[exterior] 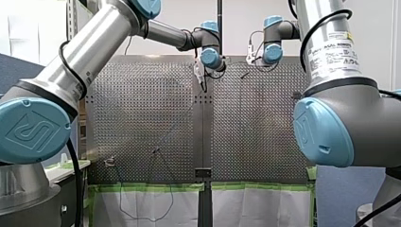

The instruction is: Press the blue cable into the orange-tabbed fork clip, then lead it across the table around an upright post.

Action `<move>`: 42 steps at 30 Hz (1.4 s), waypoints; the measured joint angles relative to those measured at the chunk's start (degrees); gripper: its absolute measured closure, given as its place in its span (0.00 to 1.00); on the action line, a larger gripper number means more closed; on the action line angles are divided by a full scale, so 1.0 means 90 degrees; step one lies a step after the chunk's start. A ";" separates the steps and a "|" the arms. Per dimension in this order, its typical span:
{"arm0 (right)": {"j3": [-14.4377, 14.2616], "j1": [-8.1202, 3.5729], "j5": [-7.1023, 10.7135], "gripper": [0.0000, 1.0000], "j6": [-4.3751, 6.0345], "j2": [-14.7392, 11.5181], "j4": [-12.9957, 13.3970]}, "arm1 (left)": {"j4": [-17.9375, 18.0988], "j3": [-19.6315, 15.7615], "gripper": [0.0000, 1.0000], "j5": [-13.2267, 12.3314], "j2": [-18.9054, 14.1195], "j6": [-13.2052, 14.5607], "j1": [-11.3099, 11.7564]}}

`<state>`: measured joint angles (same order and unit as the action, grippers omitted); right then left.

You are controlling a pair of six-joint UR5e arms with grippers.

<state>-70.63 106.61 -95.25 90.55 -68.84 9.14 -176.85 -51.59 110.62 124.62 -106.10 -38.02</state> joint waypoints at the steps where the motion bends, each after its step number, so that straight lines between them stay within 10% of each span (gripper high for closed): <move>1: 0.0012 -0.0028 0.0008 1.00 0.0007 0.0008 0.0000 | 0.0000 0.0054 0.98 -0.0009 0.0001 -0.0005 0.0009; 19: 0.0069 -0.0384 0.0107 1.00 0.0106 0.0067 0.0000 | -0.0273 0.1035 0.98 -0.0125 0.0786 -0.0008 0.0019; 36: 0.0020 -0.0383 0.0352 1.00 0.0116 0.0421 -0.0001 | -0.0054 0.0402 0.98 -0.0267 0.0807 0.0039 0.0067; 42: -0.0070 -0.0364 0.0632 1.00 0.0307 0.0648 0.0007 | -0.0022 0.0288 0.98 -0.0284 0.0806 0.0042 0.0099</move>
<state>-71.26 103.33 -89.56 93.31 -63.02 9.20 -177.05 -49.00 108.06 131.87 -105.73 -37.13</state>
